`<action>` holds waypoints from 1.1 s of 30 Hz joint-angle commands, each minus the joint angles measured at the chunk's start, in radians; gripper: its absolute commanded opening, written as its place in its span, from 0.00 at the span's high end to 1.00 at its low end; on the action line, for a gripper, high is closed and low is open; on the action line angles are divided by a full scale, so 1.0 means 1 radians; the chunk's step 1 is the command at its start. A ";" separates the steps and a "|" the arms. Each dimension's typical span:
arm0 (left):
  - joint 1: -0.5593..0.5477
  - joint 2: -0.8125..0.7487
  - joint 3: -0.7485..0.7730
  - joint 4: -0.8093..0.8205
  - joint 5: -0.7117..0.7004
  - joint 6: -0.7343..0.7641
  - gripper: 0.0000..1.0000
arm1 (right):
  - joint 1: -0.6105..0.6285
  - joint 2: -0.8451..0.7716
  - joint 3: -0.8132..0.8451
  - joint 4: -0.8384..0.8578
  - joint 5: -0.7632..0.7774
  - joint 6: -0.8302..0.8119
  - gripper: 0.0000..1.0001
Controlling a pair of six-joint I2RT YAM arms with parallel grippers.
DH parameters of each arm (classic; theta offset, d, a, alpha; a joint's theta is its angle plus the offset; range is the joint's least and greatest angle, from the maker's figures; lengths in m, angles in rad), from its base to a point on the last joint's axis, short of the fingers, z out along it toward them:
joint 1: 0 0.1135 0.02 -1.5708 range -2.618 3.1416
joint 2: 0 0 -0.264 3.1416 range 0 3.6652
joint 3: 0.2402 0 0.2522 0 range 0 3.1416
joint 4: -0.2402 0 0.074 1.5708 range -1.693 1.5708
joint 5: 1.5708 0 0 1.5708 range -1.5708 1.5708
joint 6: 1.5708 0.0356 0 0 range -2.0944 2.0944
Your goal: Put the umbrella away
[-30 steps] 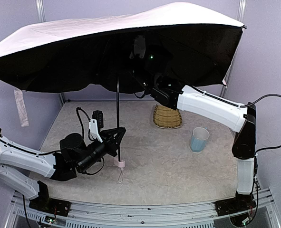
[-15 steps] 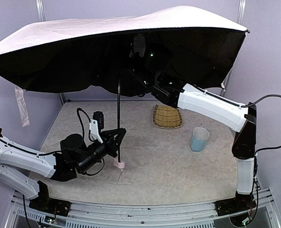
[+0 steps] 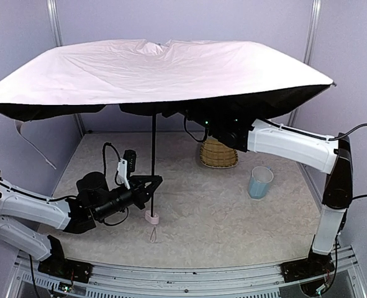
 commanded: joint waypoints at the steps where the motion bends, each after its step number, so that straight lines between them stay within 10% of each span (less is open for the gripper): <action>1: 0.031 -0.101 0.073 0.238 0.006 0.085 1.00 | 0.069 -0.011 -0.186 -0.124 -0.176 -0.037 0.74; 13: 0.046 -0.124 0.103 0.196 0.056 0.204 1.00 | 0.103 -0.022 -0.291 -0.077 -0.143 -0.104 0.73; 25: 0.048 -0.149 0.039 -0.010 0.070 0.171 0.96 | -0.019 -0.111 -0.336 0.564 -0.055 0.053 0.97; 27: 0.049 -0.162 0.032 -0.022 0.078 0.188 0.83 | -0.030 -0.114 -0.321 0.608 -0.034 0.064 1.00; 29: 0.050 -0.181 0.037 -0.067 0.086 0.201 0.48 | -0.046 -0.128 -0.319 0.634 -0.010 0.053 1.00; 33: 0.048 -0.290 0.035 -0.210 0.123 0.226 0.36 | -0.080 -0.181 -0.341 0.631 0.040 -0.020 1.00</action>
